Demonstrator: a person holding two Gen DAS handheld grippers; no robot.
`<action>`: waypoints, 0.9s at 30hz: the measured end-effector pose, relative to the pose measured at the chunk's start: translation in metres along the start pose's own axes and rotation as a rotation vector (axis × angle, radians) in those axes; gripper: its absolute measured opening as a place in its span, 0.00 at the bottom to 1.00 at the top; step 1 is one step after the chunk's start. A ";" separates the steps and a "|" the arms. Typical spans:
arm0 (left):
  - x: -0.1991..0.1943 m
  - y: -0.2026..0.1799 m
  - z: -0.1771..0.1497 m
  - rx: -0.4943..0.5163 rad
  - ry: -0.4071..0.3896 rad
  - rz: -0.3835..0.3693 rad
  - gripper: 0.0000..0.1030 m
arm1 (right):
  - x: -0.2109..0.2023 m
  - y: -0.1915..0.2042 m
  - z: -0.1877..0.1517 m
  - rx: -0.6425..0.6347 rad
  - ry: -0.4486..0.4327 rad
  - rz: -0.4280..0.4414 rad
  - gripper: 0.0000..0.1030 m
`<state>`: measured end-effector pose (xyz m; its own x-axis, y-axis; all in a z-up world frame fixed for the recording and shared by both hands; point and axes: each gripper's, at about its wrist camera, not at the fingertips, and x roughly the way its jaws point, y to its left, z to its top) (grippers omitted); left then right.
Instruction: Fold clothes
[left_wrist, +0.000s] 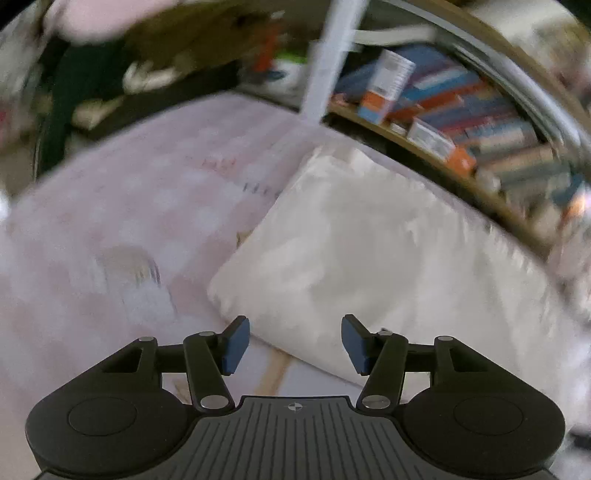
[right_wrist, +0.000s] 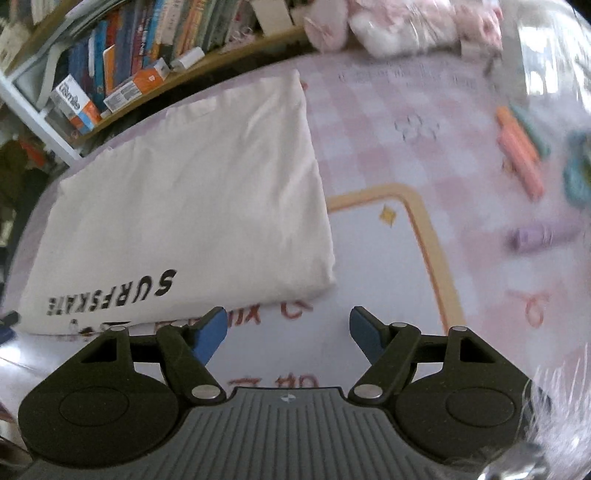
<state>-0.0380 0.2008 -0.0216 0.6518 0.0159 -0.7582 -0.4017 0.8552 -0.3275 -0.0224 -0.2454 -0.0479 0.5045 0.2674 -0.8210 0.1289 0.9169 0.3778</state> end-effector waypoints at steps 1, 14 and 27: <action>0.001 0.005 -0.001 -0.061 0.009 -0.018 0.53 | 0.000 -0.003 0.001 0.024 0.014 0.024 0.65; 0.012 0.058 -0.023 -0.679 0.018 -0.146 0.49 | 0.013 -0.049 0.012 0.380 0.133 0.293 0.50; 0.021 0.074 -0.023 -0.851 -0.057 -0.137 0.49 | 0.019 -0.065 0.017 0.610 0.091 0.310 0.36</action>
<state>-0.0687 0.2529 -0.0744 0.7515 -0.0136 -0.6596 -0.6480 0.1727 -0.7418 -0.0065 -0.3055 -0.0807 0.5257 0.5387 -0.6583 0.4608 0.4702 0.7527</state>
